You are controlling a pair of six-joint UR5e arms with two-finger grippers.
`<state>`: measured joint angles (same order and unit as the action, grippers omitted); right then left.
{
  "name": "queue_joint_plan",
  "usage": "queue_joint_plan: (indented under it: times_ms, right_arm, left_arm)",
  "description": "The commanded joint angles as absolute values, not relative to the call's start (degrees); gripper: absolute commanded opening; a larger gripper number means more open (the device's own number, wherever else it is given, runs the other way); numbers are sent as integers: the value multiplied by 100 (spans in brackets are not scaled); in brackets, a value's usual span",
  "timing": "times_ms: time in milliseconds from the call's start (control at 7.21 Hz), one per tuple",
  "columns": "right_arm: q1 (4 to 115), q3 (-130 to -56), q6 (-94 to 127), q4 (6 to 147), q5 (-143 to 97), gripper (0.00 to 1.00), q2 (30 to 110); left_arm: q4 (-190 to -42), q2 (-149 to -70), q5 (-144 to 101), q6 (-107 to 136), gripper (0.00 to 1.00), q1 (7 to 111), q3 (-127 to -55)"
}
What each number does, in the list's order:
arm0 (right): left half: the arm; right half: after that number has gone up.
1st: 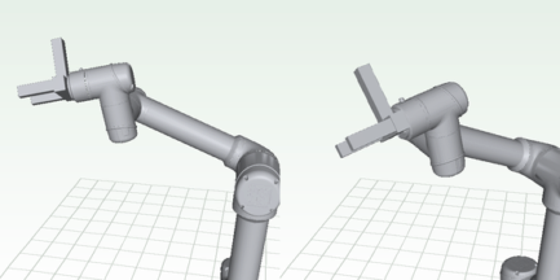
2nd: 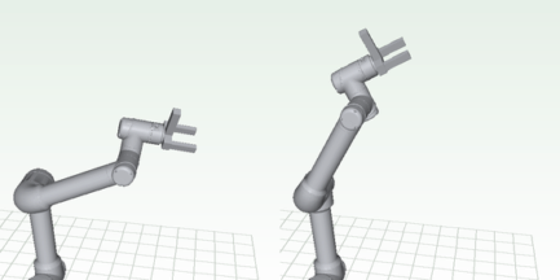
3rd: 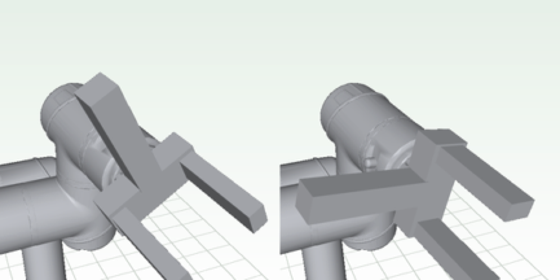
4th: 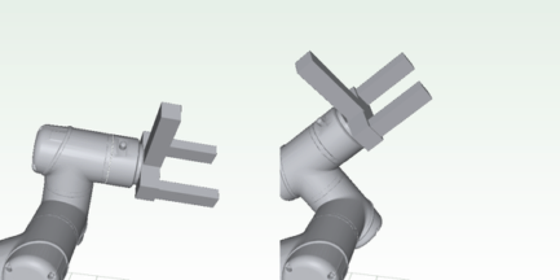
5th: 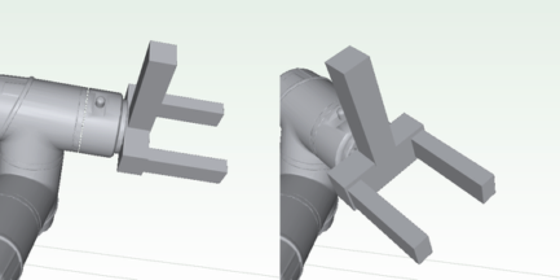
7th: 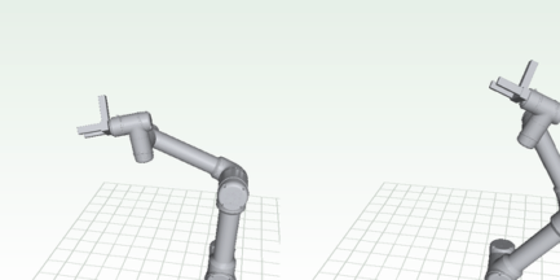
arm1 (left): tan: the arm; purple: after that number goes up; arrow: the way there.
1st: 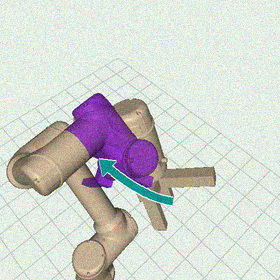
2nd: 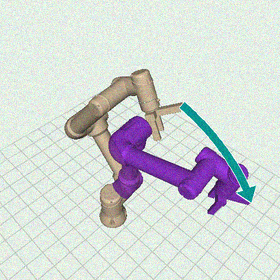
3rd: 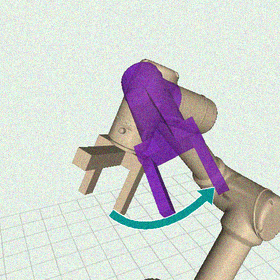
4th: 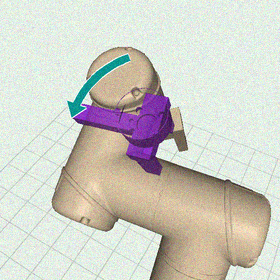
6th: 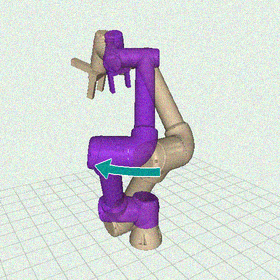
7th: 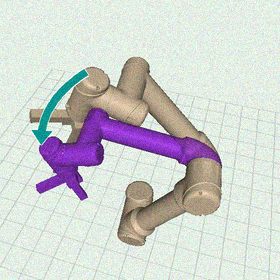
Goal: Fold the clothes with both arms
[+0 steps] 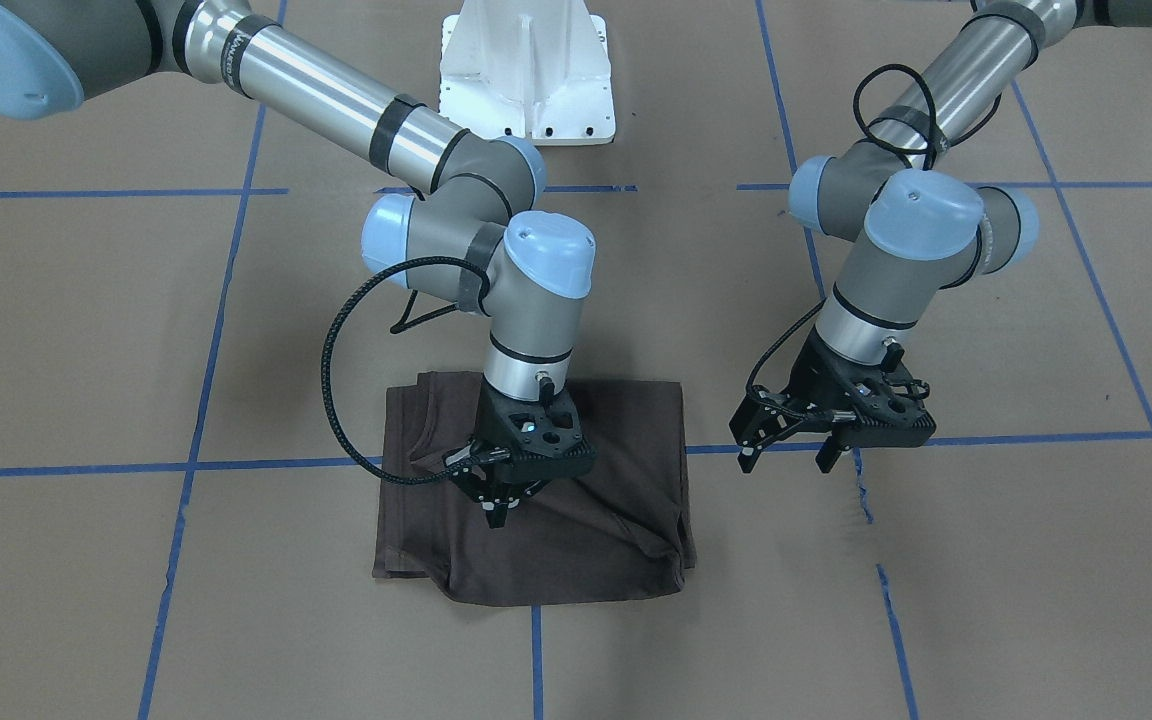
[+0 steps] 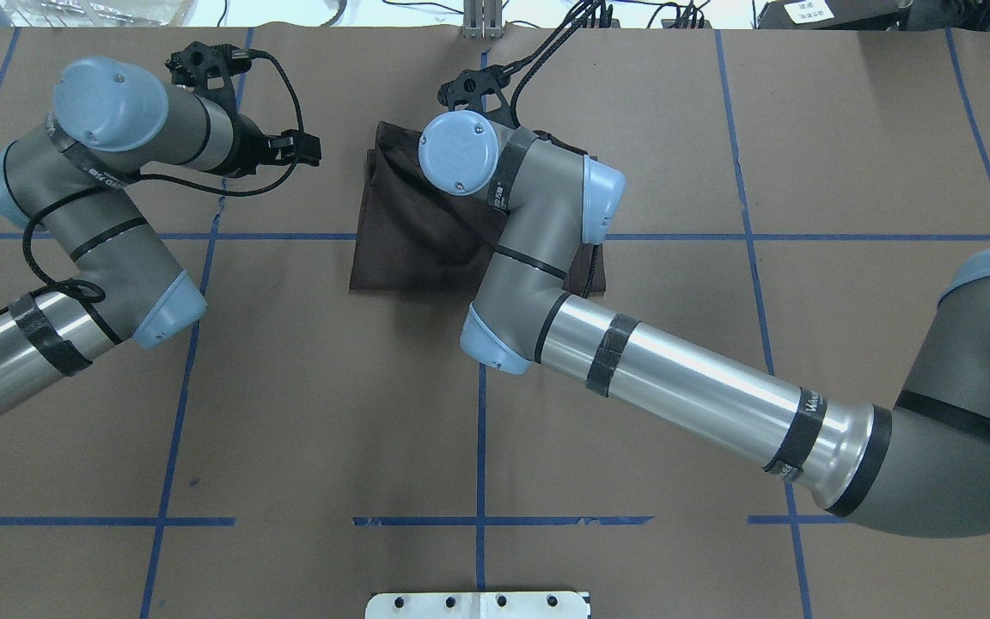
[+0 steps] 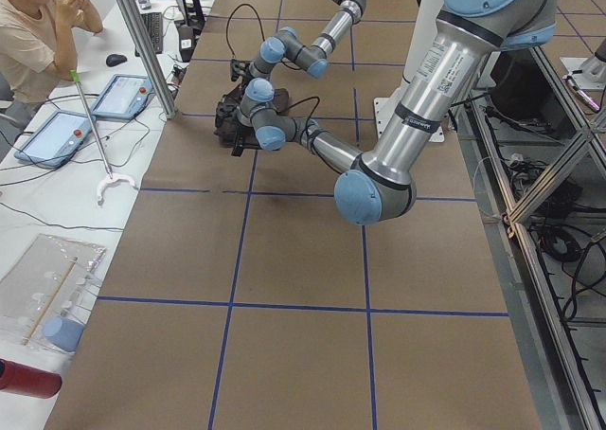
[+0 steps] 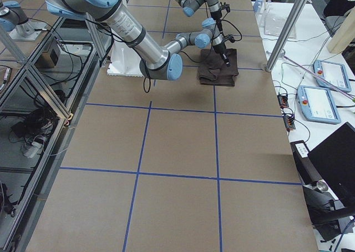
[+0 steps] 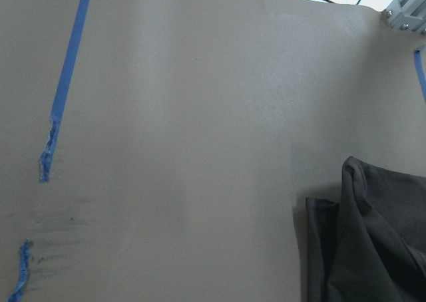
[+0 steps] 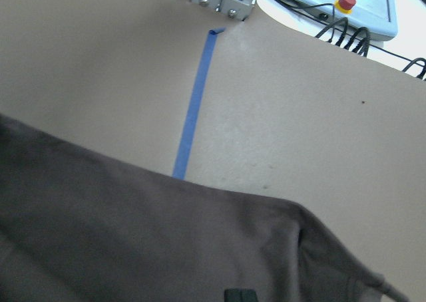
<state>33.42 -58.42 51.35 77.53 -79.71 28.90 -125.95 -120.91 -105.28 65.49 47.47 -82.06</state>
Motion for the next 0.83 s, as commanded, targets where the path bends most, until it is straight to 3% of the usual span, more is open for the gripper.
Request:
queue_joint_plan:
  times_ms: [0, 555, 693]
  right_arm:
    - [2903, -6317, 5133, 8354, -8086, 74, 2944]
    - [2689, -6311, 4827, 8429, -7735, 66, 3067]
    - [2689, -6302, 4756, 8429, -7717, 56, 3059]
  left_arm:
    - [-12595, -12068, -10529, 6539, 100, 4746, -8209]
    - [-12595, -12050, -10529, 6548, 100, 4755, -8218]
    - [-12595, -12041, -10529, 6548, 100, 4764, -8209]
